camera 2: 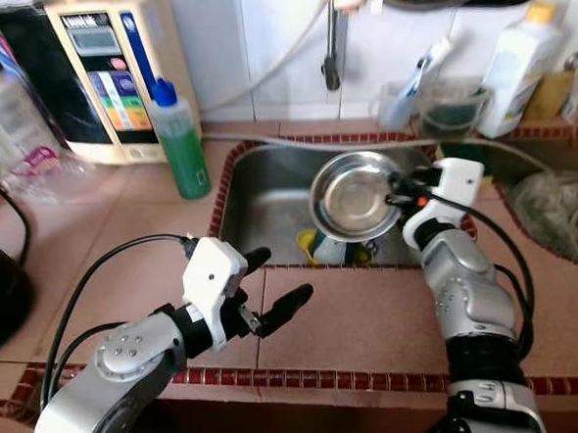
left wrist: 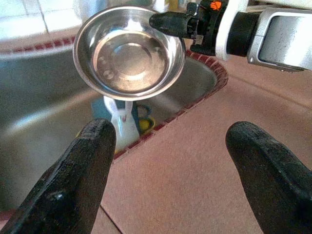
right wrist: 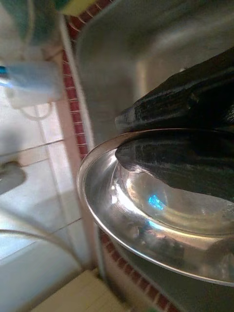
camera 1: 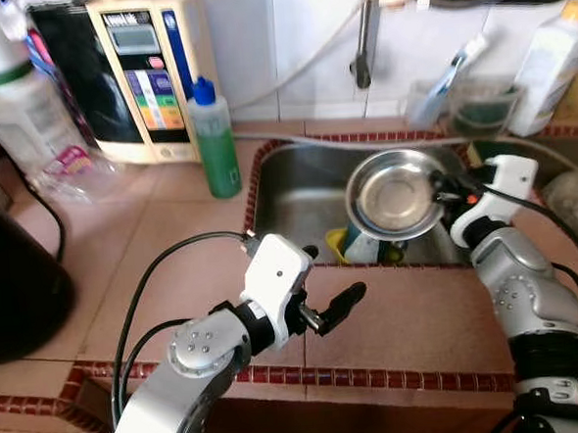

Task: Kitchen organization

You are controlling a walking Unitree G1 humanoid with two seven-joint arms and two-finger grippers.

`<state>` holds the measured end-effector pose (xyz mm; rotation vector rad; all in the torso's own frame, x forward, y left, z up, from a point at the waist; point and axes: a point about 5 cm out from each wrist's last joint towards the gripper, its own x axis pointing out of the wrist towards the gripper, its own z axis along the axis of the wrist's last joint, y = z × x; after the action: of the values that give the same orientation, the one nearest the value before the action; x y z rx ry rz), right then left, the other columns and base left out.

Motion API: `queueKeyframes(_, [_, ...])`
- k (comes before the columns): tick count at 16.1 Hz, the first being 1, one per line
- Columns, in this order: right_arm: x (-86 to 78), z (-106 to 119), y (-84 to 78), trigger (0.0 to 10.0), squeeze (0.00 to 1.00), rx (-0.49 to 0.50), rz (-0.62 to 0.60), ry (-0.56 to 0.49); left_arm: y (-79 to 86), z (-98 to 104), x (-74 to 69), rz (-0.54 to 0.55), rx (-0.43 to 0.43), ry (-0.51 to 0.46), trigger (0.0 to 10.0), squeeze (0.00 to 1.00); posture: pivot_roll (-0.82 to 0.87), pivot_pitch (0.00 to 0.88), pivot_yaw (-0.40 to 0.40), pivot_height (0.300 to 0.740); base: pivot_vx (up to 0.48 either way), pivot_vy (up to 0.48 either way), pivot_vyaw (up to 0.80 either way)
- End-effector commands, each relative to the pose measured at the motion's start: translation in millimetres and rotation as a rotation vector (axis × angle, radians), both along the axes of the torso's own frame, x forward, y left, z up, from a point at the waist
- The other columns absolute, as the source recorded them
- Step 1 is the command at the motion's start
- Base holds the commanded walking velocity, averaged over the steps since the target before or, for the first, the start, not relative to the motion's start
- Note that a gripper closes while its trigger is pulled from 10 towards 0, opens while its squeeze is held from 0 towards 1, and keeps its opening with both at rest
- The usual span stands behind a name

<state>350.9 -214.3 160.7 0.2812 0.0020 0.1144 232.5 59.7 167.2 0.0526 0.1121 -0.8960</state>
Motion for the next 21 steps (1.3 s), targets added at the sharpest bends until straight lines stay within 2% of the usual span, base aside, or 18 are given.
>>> queueKeyframes(1, [2.8,5.7,4.3,10.0,0.00,-0.026,0.016,-0.020,1.6,3.2,-5.7,0.008,-0.004,0.007,10.0,0.00,-0.06,0.199,0.042,0.740,0.000,0.000,0.00])
queueKeyframes(5, [7.3,4.6,7.5,10.0,0.00,-0.069,0.024,-0.021,4.9,3.0,-16.3,0.035,0.001,0.049,10.0,0.00,-0.03,0.257,0.050,0.740,0.000,0.000,0.00])
queueKeyframes(8, [9.6,0.9,16.1,10.0,0.00,-0.067,0.045,-0.004,6.3,4.0,-21.1,0.046,0.004,0.070,10.0,0.00,-0.01,0.275,0.052,0.740,0.000,0.000,0.00])
queueKeyframes(9, [9.5,-1.2,19.5,10.0,1.00,-0.041,0.065,0.002,6.5,4.6,-21.1,0.049,0.004,0.071,10.0,0.00,-0.01,0.277,0.052,0.740,0.000,0.000,0.00])
queueKeyframes(10, [8.7,-1.6,23.0,10.0,1.00,-0.016,0.096,-0.003,6.8,5.4,-20.9,0.052,0.003,0.073,10.0,0.00,-0.01,0.277,0.051,0.740,0.000,0.000,0.00])
queueKeyframes(16, [7.9,-3.6,22.8,10.0,1.00,-0.036,0.080,-0.008,9.1,7.9,-16.6,0.071,0.010,0.068,10.0,0.00,-0.01,0.275,0.053,0.740,0.000,0.000,0.00])
queueKeyframes(21, [9.8,-0.9,25.3,10.0,1.00,-0.011,0.084,-0.029,16.7,10.1,-6.0,0.160,0.043,0.009,10.0,0.00,0.00,0.260,0.056,0.740,0.000,0.000,0.00])
